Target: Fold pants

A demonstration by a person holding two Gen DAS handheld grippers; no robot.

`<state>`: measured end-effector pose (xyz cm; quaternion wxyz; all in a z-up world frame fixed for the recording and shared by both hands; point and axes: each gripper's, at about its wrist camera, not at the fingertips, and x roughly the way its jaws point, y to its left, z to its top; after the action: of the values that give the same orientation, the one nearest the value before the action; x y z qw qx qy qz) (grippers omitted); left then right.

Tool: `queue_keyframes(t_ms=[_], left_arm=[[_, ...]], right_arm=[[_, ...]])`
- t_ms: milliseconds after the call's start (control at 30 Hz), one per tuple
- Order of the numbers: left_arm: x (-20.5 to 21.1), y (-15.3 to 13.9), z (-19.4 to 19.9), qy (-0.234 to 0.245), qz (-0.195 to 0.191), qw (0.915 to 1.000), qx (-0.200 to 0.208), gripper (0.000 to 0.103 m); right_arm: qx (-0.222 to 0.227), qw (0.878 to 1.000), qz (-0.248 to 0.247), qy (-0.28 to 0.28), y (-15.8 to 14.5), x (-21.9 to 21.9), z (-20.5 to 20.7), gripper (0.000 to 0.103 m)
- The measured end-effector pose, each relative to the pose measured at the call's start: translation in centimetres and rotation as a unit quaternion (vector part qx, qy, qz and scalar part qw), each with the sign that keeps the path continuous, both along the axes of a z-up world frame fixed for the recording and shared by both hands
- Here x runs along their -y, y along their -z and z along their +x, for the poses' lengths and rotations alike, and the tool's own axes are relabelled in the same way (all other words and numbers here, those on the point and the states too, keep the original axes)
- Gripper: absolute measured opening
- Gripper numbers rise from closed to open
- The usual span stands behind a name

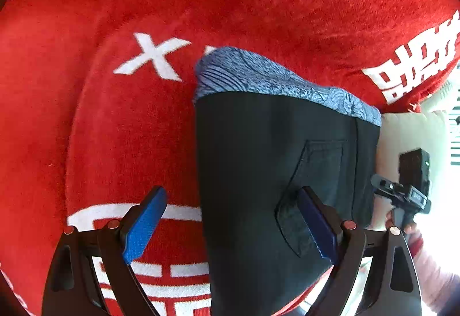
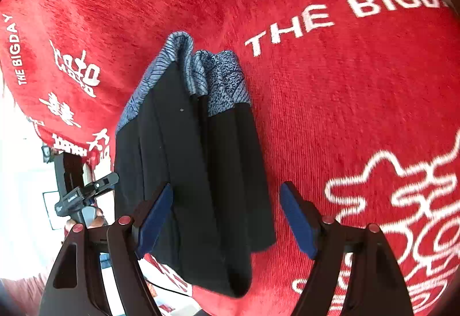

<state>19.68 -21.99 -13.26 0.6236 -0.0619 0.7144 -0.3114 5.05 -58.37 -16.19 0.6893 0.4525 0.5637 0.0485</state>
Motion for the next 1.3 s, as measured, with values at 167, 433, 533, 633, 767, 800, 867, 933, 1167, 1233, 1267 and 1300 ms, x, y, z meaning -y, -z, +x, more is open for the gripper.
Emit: queue_keyframes(t_ms=[167,433,533,633,767,800,867,933,1167,1233,1267,1300], left_arm=[[1.3,0.7,-0.4,0.038,-0.006,0.9992,-0.011,0.093],[2.5,1.1,-0.8,0.037,0.005,0.9993,0.005,0.102],[2.7,0.6,-1.2,0.029,0.008,0.9994,0.018,0.089],[3.3,-0.6,-1.8,0.036,-0.001,0.9986,0.037,0.072],[3.5,-1.9,-2.5,0.043,-0.002,0.9971,0.063,0.065],[3.5,-2.2,-2.5,0.041,-0.004,0.997,0.065,0.063],[3.4,-3.1,-2.6,0.04,-0.008,0.9964,0.075,0.061],[3.4,-4.2,-2.9,0.04,-0.013,0.9958,0.082,0.061],[2.4,-7.3,-4.5,0.04,-0.025,0.9953,0.085,0.061],[1.4,-7.9,-5.4,0.038,-0.025,0.9953,0.085,0.061],[1.0,-8.2,-5.9,0.037,-0.024,0.9955,0.084,0.061],[0.6,-8.4,-6.5,0.036,-0.021,0.9956,0.083,0.061]], right_arm=[[0.012,0.999,0.039,-0.002,1.0,0.7,0.8,0.08],[0.028,0.995,0.1,-0.007,2.5,0.9,1.8,0.081],[0.016,0.994,0.109,0.002,2.7,0.8,2.0,0.076],[0.015,0.995,0.102,0.003,2.1,0.7,1.7,0.058],[0.027,0.993,0.112,0.021,1.2,1.0,0.9,0.043],[0.028,0.992,0.12,0.029,1.1,1.0,0.6,0.042],[0.03,0.991,0.122,0.033,0.8,1.1,0.4,0.042],[0.036,0.991,0.127,0.035,0.3,1.1,0.0,0.041],[0.039,0.989,0.141,0.031,-1.3,-0.6,-1.2,0.041],[0.039,0.988,0.147,0.033,-1.7,-1.3,-1.8,0.041],[0.039,0.987,0.149,0.034,-1.9,-1.6,-2.3,0.041],[0.039,0.987,0.151,0.035,-2.1,-2.0,-2.8,0.041]])
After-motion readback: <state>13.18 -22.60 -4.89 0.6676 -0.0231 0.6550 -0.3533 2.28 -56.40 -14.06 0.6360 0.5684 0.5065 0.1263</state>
